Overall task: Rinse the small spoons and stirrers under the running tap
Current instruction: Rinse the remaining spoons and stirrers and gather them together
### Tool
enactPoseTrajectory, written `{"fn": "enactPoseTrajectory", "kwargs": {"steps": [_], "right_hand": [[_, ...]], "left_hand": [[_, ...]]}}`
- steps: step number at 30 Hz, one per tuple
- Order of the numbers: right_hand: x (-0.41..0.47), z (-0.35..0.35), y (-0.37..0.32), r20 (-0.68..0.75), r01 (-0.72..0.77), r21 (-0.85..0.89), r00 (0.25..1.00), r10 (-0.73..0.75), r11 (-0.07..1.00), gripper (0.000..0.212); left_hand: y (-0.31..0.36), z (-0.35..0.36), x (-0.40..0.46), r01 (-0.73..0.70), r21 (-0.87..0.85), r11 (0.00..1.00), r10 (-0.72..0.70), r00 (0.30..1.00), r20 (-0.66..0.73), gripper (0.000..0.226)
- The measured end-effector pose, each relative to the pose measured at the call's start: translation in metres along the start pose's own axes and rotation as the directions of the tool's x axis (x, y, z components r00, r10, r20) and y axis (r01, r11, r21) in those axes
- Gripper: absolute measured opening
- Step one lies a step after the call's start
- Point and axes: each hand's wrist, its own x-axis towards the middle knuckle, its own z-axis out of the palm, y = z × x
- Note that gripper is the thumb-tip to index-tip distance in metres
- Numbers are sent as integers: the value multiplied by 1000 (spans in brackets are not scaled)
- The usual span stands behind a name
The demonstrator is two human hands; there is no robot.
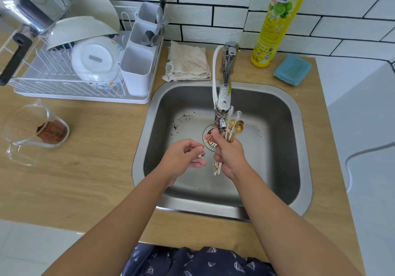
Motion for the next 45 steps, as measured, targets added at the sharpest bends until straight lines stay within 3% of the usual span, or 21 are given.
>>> {"fn": "enactPoseTrajectory", "kwargs": {"steps": [4,7,9,14,17,19,23,26,27,29,34,38,41,45], "right_hand": [[-10,5,3,64,-53,22,997,52,998,24],[-14,8,0,99,-86,45,992,81,995,26],[-13,8,-4,85,-91,58,993,86,994,30],[-10,4,-9,101,-120,120,989,108,985,44],[-5,-2,-8,107,-99,-13,989,100,995,51],[-5,-5,-10,113,-80,-152,989,98,985,56],[-10,-8,-20,149,-58,-320,983,111,946,50],[-15,-8,-27,146,-84,-376,978,148,923,41],[-15,-9,-28,152,-75,-393,978,145,916,43],[-14,-13,-31,172,-57,-418,975,140,906,44],[-7,-37,-37,227,-25,-240,971,81,970,28],[-1,-51,-39,177,58,21,982,-61,998,51],[1,-33,-40,221,123,-136,971,-91,983,25],[7,-9,-33,156,164,-206,979,-133,965,22]], "left_hand": [[1,12,2,15,-66,998,-12,999,41,10],[-3,23,3,-8,-43,999,10,999,42,1],[-6,28,5,-17,-25,1000,17,1000,16,6],[-7,27,18,-99,242,965,110,993,-31,18],[-3,24,24,-64,388,920,57,998,30,20],[1,25,26,23,317,948,-49,996,74,20],[9,27,28,207,197,958,-249,943,222,44],[10,30,28,203,212,956,-273,882,385,33],[9,31,27,194,220,956,-271,871,410,23],[5,32,26,175,223,959,-256,873,415,25],[1,24,23,135,250,959,-235,872,429,28],[5,8,13,146,308,940,-286,831,478,25],[8,-5,6,160,314,936,-303,821,484,20],[7,-12,3,221,187,957,-280,870,405,16]]}}
